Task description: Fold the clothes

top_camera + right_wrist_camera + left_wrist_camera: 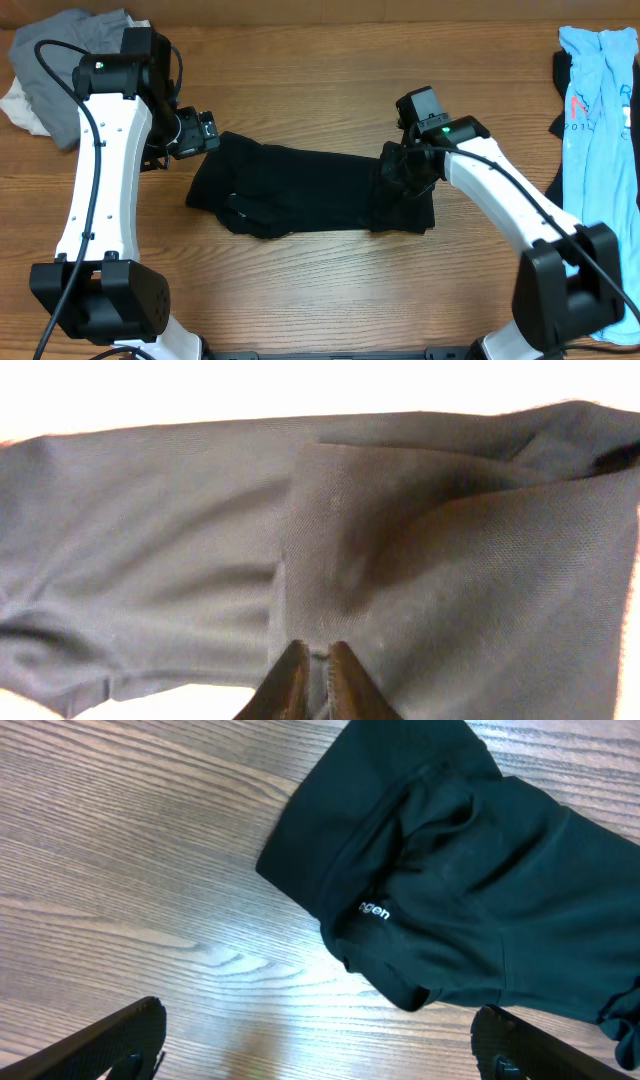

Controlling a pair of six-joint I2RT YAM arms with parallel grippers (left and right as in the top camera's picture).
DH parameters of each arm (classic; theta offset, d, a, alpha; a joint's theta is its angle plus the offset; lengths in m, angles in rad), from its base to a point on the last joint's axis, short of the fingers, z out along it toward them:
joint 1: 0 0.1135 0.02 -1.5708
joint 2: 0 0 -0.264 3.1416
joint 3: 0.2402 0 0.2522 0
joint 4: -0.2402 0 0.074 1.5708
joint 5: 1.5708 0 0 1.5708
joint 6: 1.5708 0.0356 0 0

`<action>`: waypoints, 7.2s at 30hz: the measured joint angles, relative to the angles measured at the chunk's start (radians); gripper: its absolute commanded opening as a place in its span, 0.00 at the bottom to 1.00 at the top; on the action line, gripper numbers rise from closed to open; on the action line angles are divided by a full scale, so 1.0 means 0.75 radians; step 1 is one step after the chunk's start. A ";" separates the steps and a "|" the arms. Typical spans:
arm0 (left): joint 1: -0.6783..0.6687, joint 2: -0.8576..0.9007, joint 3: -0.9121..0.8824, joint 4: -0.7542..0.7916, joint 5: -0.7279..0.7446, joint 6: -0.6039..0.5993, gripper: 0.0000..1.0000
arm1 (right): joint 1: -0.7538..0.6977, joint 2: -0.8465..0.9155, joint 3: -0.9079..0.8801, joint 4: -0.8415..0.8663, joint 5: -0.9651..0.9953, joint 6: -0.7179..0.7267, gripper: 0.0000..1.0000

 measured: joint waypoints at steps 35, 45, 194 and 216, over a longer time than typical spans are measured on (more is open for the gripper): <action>0.000 0.000 0.001 -0.001 0.000 0.001 1.00 | -0.317 -0.052 0.450 -0.467 -0.130 -0.196 1.00; 0.000 0.000 0.001 0.008 -0.001 0.001 1.00 | -0.603 -0.028 0.180 -0.397 -0.204 -0.496 1.00; 0.000 0.000 0.001 0.032 0.000 0.006 1.00 | 0.046 0.099 0.513 -0.150 0.157 0.063 0.04; 0.000 0.000 0.001 0.032 0.000 0.031 1.00 | -0.210 0.676 0.339 0.216 -1.124 -0.298 0.04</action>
